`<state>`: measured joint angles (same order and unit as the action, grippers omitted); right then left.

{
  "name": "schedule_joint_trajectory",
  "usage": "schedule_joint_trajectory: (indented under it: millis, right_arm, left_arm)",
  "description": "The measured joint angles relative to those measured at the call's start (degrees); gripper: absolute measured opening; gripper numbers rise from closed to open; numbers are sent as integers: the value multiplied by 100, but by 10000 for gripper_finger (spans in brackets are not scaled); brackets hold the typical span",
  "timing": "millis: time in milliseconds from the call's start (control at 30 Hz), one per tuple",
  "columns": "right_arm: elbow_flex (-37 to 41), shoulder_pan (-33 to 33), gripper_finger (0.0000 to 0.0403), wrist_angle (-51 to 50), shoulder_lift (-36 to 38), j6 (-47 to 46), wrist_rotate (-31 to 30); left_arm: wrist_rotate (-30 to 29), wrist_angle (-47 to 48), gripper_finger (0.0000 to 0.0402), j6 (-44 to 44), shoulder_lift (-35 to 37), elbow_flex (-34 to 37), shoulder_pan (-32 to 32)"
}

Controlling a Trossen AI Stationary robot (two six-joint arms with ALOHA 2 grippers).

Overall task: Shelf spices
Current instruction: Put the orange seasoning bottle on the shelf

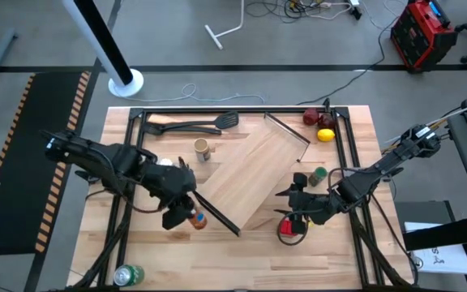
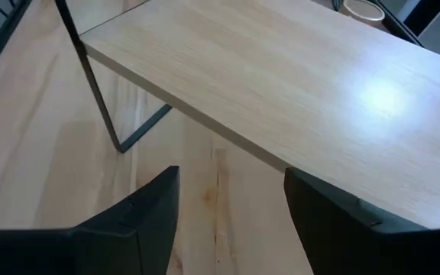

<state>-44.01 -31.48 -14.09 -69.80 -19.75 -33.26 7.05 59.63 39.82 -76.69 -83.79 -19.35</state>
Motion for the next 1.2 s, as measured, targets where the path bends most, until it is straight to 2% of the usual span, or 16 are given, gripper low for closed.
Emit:
schedule_joint_trajectory:
  millis: [233, 500, 667, 833, 1067, 1133, 1200]
  right_arm:
    - [4, 0, 220, -115, 24, -54, -362]
    - [4, 0, 210, -340, 543, -281, -445]
    - [4, 0, 210, -505, 704, -302, -500]
    - [33, 0, 217, -828, 659, -620, -589]
    - [86, 0, 223, -980, 605, -860, -725]
    - [97, 0, 221, -979, 605, -883, -728]
    - [103, -5, 218, -977, 603, -885, -725]
  left_arm:
    - [-95, -1219, 189, -451, -115, -137, 23]
    - [-48, -1229, 190, -1214, -1090, -785, 22]
    - [-346, -631, 190, -1743, -1858, -1802, 28]
    - [-931, 686, 191, -2176, -2722, -3213, 50]
    - [-1091, 2101, 191, -2329, -3884, -4980, 182]
    - [-1106, 2193, 191, -2324, -4057, -5124, 216]
    - [-1110, 2123, 192, -2282, -4050, -4921, 250]
